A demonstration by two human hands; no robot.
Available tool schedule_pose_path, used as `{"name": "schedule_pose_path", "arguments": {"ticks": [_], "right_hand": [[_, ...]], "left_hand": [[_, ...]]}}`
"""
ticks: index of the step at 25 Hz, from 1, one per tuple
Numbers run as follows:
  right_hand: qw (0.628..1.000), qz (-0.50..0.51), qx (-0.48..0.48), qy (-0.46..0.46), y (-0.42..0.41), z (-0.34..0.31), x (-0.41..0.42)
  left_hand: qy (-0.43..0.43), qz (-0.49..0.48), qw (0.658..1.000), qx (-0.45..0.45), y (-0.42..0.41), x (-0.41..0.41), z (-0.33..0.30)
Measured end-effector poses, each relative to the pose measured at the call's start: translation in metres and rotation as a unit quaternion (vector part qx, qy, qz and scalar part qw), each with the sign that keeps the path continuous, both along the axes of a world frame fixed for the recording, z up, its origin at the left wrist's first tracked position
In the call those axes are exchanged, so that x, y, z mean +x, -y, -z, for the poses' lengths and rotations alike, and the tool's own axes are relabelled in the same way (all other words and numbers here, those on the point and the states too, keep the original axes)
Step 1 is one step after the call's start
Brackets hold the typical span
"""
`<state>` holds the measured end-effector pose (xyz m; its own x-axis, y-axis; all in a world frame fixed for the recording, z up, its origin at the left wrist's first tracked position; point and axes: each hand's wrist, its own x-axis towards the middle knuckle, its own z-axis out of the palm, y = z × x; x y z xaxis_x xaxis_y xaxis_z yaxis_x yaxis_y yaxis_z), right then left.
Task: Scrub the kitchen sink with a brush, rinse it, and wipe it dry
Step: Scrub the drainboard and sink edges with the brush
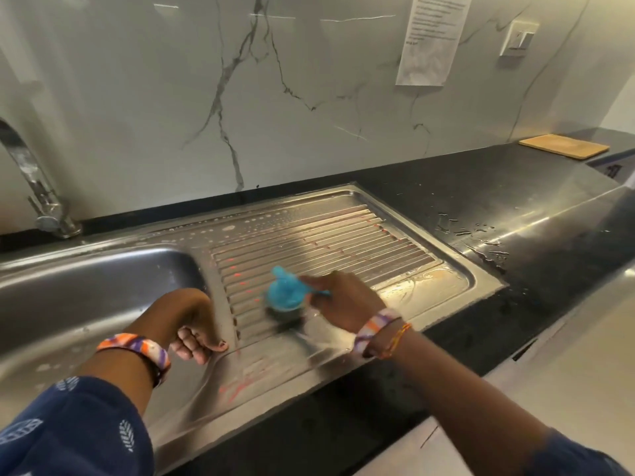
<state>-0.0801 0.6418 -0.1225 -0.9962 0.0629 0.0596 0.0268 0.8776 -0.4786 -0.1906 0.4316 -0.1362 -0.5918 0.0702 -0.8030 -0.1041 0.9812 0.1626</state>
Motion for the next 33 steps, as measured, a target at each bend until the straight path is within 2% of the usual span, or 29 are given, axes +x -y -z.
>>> {"name": "schedule_pose_path", "arguments": {"ticks": [2,4,6,8,11,14,16,17,19,21,23,25,27,30,33], "right_hand": [[0.995,0.08,0.057,0.003,-0.057,-0.005,-0.005],[0.974,0.188,0.125,0.03,-0.124,-0.018,-0.002],[0.949,0.283,0.133,0.049,-0.173,-0.028,0.006],[0.94,0.315,0.113,0.06,-0.183,-0.032,0.007],[0.961,0.261,0.077,0.046,-0.136,-0.031,0.005],[0.994,0.106,-0.004,0.029,-0.043,-0.019,0.012],[0.999,0.005,-0.044,0.014,0.017,-0.01,0.024],[0.999,-0.011,-0.034,0.01,0.031,-0.008,0.026],[1.0,0.001,0.011,0.001,0.017,-0.005,0.023],[0.997,0.057,0.044,0.009,-0.035,-0.01,0.016],[0.982,0.161,0.095,0.027,-0.106,-0.019,0.006],[0.95,0.259,0.166,0.046,-0.163,-0.027,0.002],[0.942,0.26,0.2,0.076,-0.19,-0.035,0.0],[0.96,0.217,0.156,0.086,-0.197,-0.039,-0.01],[0.958,0.24,0.139,0.075,-0.201,-0.044,-0.017]], "left_hand": [[-0.013,-0.008,1.0,0.009,0.0,0.003,0.002],[-0.021,-0.008,1.0,0.01,-0.001,0.008,0.003],[-0.031,-0.009,0.999,0.012,-0.002,0.012,0.005],[-0.037,-0.005,0.999,0.009,-0.004,0.014,0.005],[-0.034,0.01,0.999,-0.007,-0.006,0.014,0.004],[-0.04,0.021,0.999,-0.011,-0.006,0.013,0.001],[-0.045,0.017,0.999,-0.003,-0.007,0.013,-0.001],[-0.051,0.015,0.999,0.009,-0.007,0.015,-0.003],[-0.076,0.018,0.996,0.037,-0.004,0.022,-0.005],[-0.095,0.019,0.994,0.059,-0.001,0.028,-0.005],[-0.121,0.011,0.99,0.077,0.004,0.03,-0.002],[-0.139,0.001,0.986,0.088,0.006,0.033,0.0],[-0.14,0.001,0.987,0.081,0.005,0.032,0.002],[-0.127,0.015,0.99,0.053,0.0,0.029,0.001],[-0.108,0.046,0.993,0.017,-0.004,0.026,0.001]]}}
